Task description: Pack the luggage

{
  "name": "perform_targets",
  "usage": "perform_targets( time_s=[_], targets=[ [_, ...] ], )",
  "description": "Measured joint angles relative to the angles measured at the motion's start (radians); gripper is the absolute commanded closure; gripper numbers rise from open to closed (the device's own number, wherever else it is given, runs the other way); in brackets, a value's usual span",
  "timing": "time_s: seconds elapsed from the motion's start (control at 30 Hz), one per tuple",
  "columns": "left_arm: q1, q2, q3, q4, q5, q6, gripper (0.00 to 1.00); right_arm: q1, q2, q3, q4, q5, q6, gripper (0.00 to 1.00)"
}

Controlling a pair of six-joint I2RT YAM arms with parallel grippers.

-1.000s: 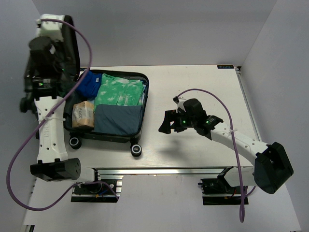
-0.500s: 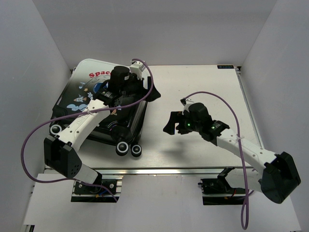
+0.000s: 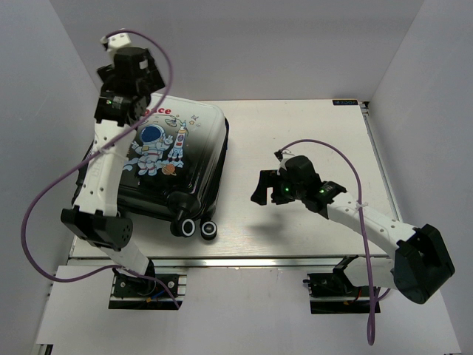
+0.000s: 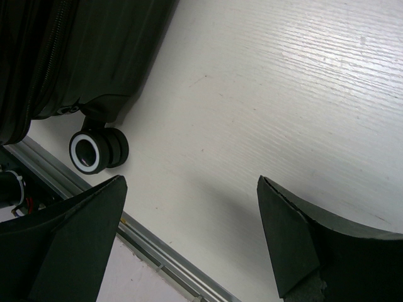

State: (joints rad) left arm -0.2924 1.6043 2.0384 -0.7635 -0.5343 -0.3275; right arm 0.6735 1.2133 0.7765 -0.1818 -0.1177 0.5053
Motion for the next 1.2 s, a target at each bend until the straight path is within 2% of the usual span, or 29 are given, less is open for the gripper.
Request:
perform_targets(
  time_s=[0.13, 0.3, 0.4, 0.6, 0.77, 0.9, 1.03, 1.2],
  targets=[
    [0.230, 0.104, 0.017, -0.081, -0.031, -0.019, 0.02, 0.000, 0.057, 0.048, 0.003, -0.029, -0.019, 0.11],
    [0.448, 0.225, 0.010, -0.180, -0.002, -0.091, 0.02, 0.000, 0.089, 0.080, 0.003, -0.044, -0.046, 0.11],
    [0.522, 0.248, -0.076, -0.196, 0.018, -0.137, 0.02, 0.000, 0.090, 0.080, 0.000, -0.044, -0.063, 0.11],
    [0.630, 0.182, -0.328, -0.061, 0.033, -0.243, 0.02, 0.000, 0.094, 0.080, -0.003, -0.047, -0.082, 0.11],
    [0.642, 0.037, -0.581, 0.139, 0.121, -0.344, 0.04, -0.005, 0.093, 0.080, -0.003, -0.048, -0.085, 0.11],
    [0.629, -0.154, -0.823, 0.353, 0.234, -0.327, 0.04, -0.051, 0.125, 0.137, -0.074, -0.053, -0.056, 0.11],
    [0.529, -0.291, -0.964, 0.457, 0.258, -0.314, 0.04, -0.168, 0.216, 0.283, -0.119, -0.082, -0.032, 0.11],
    [0.394, -0.354, -1.078, 0.584, 0.273, -0.290, 0.05, -0.288, 0.373, 0.460, -0.141, -0.155, -0.049, 0.11]
  ],
)
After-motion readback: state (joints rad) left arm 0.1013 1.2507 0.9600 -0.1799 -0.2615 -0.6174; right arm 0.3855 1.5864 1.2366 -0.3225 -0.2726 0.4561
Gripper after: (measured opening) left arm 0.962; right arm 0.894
